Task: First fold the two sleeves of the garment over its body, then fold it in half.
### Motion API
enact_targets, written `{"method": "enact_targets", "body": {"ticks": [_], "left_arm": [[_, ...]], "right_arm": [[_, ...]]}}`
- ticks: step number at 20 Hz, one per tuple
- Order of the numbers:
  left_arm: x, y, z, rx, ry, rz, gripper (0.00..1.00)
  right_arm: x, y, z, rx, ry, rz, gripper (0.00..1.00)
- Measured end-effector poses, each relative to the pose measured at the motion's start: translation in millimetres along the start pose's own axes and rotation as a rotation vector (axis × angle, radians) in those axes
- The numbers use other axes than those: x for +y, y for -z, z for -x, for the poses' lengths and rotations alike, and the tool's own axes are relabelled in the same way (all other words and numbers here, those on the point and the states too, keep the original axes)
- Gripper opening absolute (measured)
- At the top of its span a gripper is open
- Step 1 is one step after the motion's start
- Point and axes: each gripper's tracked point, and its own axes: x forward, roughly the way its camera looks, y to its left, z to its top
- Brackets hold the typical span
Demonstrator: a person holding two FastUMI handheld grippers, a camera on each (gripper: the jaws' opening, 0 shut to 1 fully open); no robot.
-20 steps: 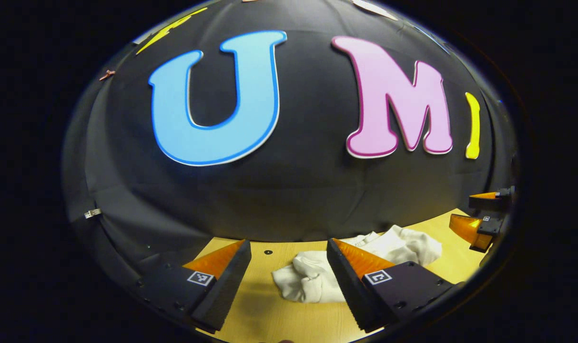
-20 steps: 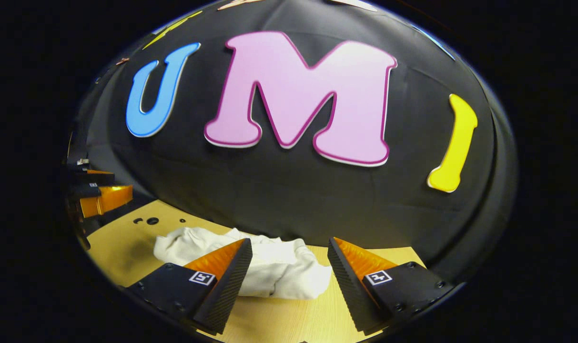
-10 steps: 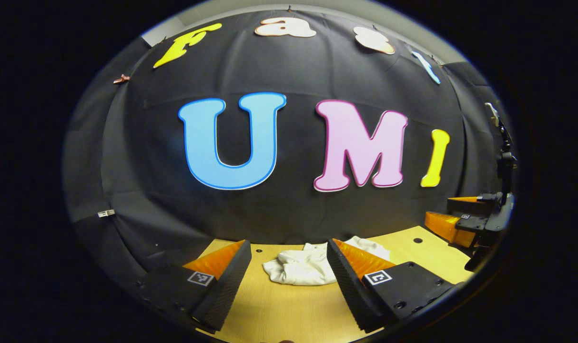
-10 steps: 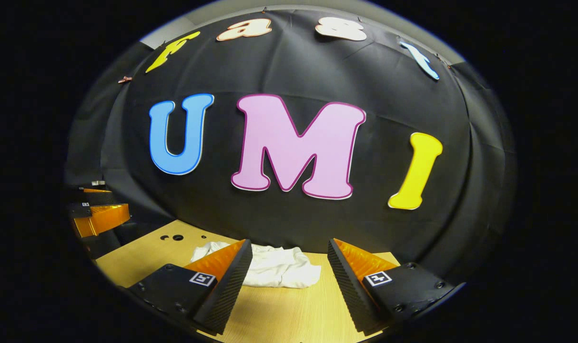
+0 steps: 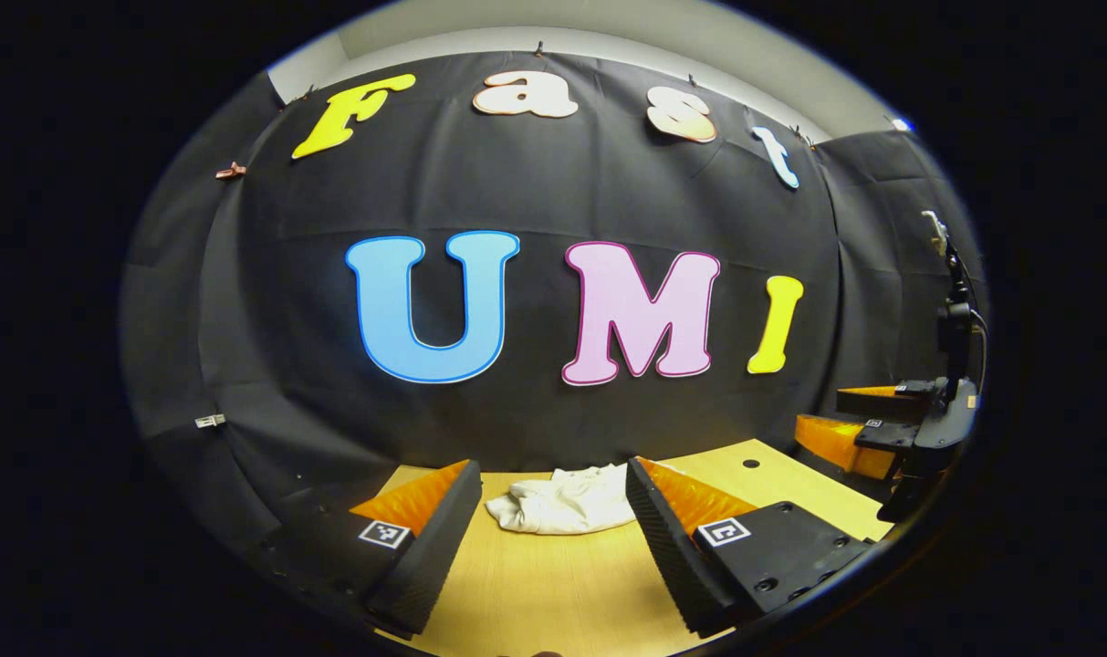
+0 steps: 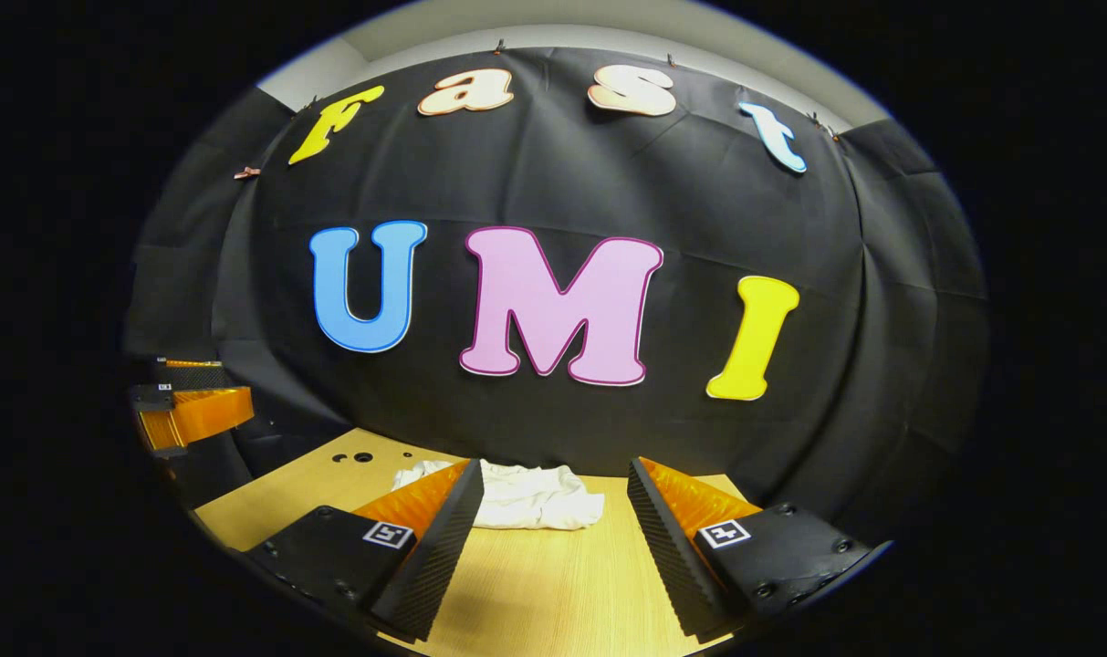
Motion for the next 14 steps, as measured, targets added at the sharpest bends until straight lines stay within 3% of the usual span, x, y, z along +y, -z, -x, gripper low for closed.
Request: {"method": "enact_targets", "body": {"ticks": [4, 14], "left_arm": [[-5, -8, 14, -0.01, 0.019, 0.002, 0.98], [-7, -16, 10, -0.035, -0.033, 0.013, 0.99]], "right_arm": [[6, -11, 12, -0.018, 0.003, -0.006, 0.97], [-10, -20, 17, -0.046, -0.045, -0.024, 0.97]]}}
